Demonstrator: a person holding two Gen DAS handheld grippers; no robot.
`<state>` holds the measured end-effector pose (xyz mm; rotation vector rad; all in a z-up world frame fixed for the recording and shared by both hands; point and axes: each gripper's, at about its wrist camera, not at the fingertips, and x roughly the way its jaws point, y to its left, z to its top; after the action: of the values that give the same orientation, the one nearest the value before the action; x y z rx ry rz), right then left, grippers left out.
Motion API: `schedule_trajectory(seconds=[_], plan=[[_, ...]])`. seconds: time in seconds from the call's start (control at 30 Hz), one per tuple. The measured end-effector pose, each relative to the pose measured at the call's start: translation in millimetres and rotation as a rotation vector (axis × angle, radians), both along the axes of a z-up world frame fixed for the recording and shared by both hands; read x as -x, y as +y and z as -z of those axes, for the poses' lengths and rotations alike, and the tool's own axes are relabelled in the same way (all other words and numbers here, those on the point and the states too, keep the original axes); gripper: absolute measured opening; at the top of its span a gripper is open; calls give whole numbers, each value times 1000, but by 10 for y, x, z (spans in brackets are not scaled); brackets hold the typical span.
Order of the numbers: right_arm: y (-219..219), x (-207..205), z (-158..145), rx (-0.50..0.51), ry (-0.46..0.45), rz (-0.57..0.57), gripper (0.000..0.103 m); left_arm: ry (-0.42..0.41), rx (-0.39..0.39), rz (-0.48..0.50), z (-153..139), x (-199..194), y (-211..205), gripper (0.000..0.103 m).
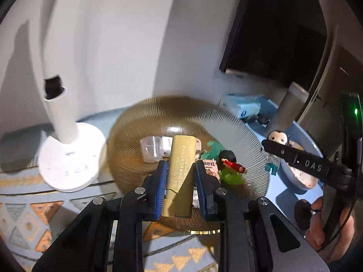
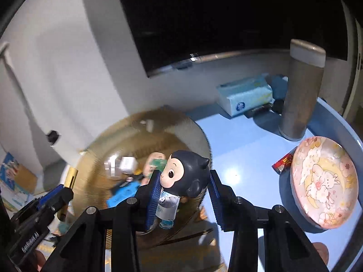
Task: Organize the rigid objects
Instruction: 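Carry the yellow block and doll over the amber bowl and open both tools, then move both open tools back down toward the toys left on the rug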
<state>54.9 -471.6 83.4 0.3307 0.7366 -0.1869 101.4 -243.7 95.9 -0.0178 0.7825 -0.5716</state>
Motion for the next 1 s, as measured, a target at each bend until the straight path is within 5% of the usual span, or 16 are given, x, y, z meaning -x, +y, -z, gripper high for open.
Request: schedule_trajectory(seconds=[0.07,0.13,0.2,0.33,0.67,0.8,0.87,1.0], plan=[[-64,-126,65,0,23,-9,40,15,14,27,42,-65,-91,23],[-71,-182,40,25,10,-12,42,19,1,20,9,-125,-118,50],[-63,-154,-48,69,-14,2,55,-5,-2,-5,-75,-100,-39,64],[14,27,-223,119,-67,20,62,-45,27,-8,-280,69,239,65],[528,536,-484,4,-110,-116,68,-131,65,-79,-869,693,1156,66],[908,732,-665,-20,-140,-199,70,-215,97,-166,-1210,1004,1672,87],[1125,834,-783,-17,-163,-239,82,-258,110,-213,-1322,1152,1907,102],[1517,1019,-896,5,-211,-297,90,-300,119,-318,-1355,1408,2390,102]])
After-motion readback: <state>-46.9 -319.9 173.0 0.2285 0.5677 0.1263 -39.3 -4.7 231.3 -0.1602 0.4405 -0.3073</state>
